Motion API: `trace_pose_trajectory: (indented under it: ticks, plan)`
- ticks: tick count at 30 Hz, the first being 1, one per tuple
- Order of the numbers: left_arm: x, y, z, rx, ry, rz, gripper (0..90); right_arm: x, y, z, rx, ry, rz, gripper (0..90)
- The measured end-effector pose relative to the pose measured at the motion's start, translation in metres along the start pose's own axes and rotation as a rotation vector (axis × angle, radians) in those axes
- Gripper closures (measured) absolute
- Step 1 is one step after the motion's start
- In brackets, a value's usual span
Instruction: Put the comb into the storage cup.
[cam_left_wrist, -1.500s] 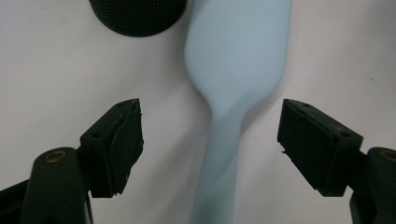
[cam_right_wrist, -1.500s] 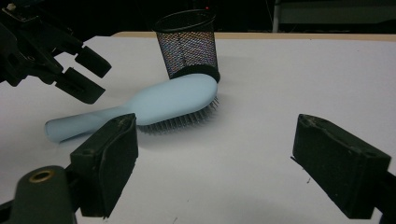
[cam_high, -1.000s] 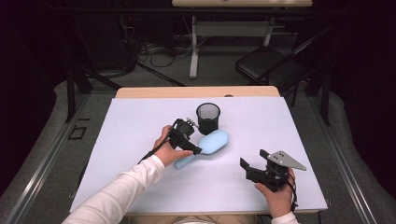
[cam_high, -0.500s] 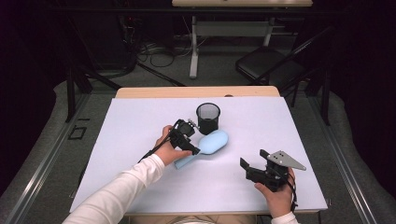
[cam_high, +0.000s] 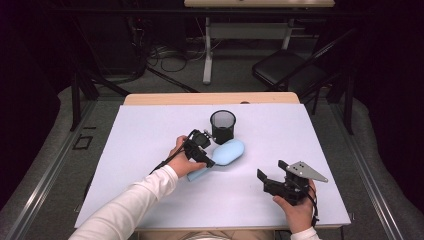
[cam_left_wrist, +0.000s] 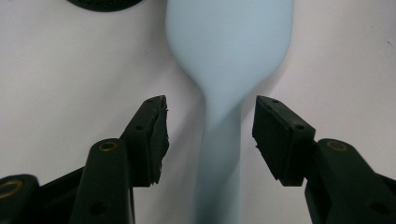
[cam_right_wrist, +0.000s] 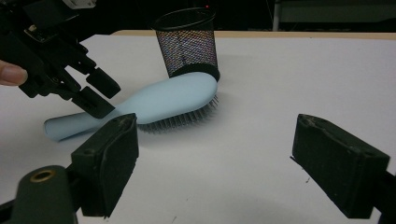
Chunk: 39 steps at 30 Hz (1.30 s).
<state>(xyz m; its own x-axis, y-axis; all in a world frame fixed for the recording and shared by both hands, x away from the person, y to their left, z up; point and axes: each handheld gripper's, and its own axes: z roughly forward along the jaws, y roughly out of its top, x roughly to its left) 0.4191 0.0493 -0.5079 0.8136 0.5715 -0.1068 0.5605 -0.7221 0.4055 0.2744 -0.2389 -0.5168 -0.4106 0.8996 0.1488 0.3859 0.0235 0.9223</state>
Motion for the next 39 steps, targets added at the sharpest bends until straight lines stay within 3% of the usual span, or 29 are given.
trace_pose_trajectory:
  ticks: [20, 39]
  plan:
    - [-0.005, 0.004, 0.014, 0.044, 0.02, 0.04, 50.7, -0.001, 0.0, 0.0, -0.001, -0.001, -0.002, 14.3]
    - [-0.009, 0.006, 0.024, 0.072, 0.022, 0.047, 54.5, -0.001, 0.0, 0.0, -0.002, 0.003, -0.001, 14.3]
